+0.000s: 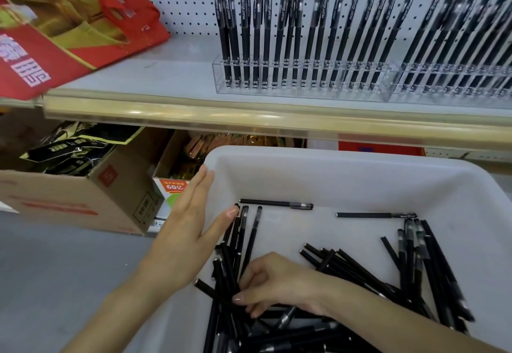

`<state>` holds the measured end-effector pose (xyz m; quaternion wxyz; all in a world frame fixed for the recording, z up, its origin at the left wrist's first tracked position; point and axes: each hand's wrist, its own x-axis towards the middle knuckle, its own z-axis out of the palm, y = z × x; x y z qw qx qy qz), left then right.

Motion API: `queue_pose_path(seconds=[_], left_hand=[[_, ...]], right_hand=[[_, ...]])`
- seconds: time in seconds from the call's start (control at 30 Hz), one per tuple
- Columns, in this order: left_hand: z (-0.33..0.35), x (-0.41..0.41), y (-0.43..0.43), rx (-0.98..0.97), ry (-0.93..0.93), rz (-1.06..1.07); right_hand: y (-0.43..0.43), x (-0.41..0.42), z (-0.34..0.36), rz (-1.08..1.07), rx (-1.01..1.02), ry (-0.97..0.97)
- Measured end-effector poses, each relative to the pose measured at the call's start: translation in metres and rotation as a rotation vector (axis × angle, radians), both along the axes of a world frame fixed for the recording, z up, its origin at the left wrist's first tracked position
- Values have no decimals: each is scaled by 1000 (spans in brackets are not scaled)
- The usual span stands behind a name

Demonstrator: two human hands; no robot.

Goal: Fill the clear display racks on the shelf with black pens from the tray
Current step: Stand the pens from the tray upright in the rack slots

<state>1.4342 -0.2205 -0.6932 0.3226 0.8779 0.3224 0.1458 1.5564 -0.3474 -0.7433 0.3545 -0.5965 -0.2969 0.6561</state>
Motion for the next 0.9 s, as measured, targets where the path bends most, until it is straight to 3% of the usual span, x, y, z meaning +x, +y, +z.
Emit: queue_pose_path(seconds=[0.73,0.9], left_hand=[[3,0,0,-9,4,-3],[10,5,6,24,-28,-16]], right_hand=[[1,-4,-4,-38,38,-45],[8,9,7,-141,159,-220]])
